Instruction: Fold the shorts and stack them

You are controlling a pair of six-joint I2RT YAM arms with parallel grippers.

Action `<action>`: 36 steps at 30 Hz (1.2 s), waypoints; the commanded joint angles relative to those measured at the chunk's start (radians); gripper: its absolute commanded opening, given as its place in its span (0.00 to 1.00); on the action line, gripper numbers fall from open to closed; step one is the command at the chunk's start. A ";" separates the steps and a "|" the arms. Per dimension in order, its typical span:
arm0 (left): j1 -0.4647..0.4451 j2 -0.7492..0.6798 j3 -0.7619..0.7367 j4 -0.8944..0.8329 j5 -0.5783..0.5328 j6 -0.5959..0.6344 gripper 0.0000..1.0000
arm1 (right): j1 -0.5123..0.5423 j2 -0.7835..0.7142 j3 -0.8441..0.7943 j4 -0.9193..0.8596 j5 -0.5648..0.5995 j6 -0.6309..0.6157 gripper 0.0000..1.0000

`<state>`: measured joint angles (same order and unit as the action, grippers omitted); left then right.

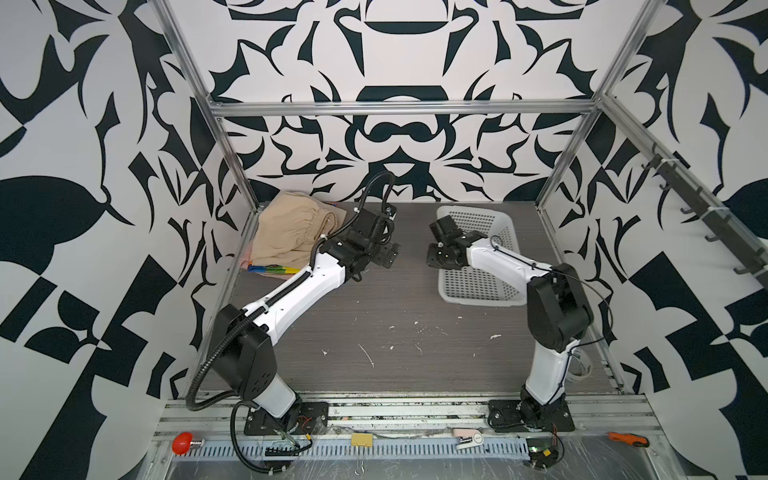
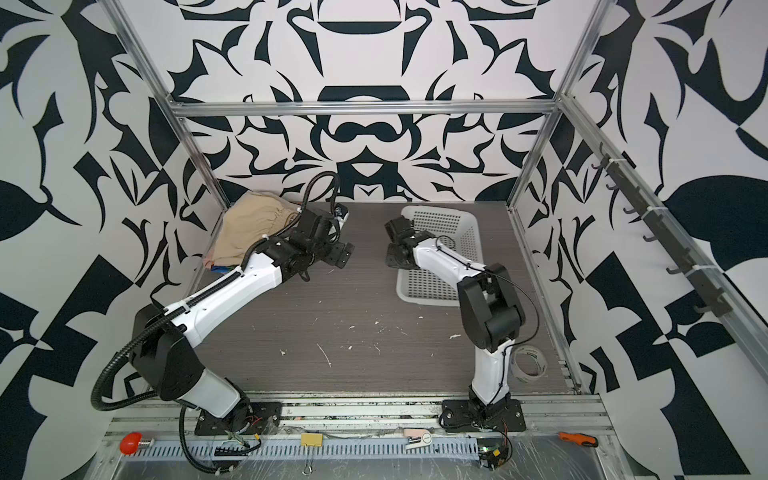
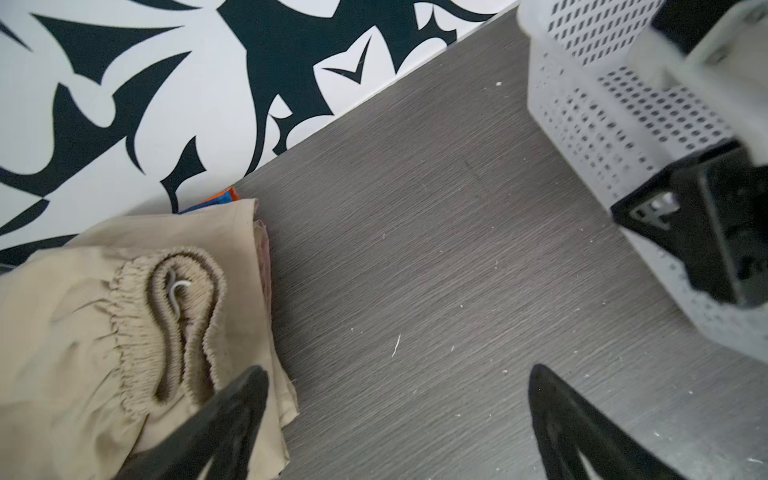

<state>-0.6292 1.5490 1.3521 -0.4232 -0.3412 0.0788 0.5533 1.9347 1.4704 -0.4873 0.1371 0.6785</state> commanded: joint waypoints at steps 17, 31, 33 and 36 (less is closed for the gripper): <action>0.116 -0.213 -0.200 0.032 0.020 -0.123 0.99 | 0.174 0.206 0.336 0.112 -0.092 0.269 0.43; 0.194 -0.248 -0.285 0.130 -0.052 -0.160 0.99 | 0.015 -0.099 0.361 -0.169 0.033 -0.181 0.99; 0.215 -0.267 -0.338 0.184 -0.089 -0.158 0.99 | -0.041 -0.183 0.274 -0.148 0.134 -0.244 0.99; 0.253 -0.330 -0.448 0.309 -0.174 -0.138 0.99 | -0.128 -0.347 0.031 0.003 0.261 -0.344 0.99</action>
<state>-0.4061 1.2678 0.9733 -0.2436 -0.4183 -0.0612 0.4828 1.6958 1.6577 -0.5434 0.2306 0.4843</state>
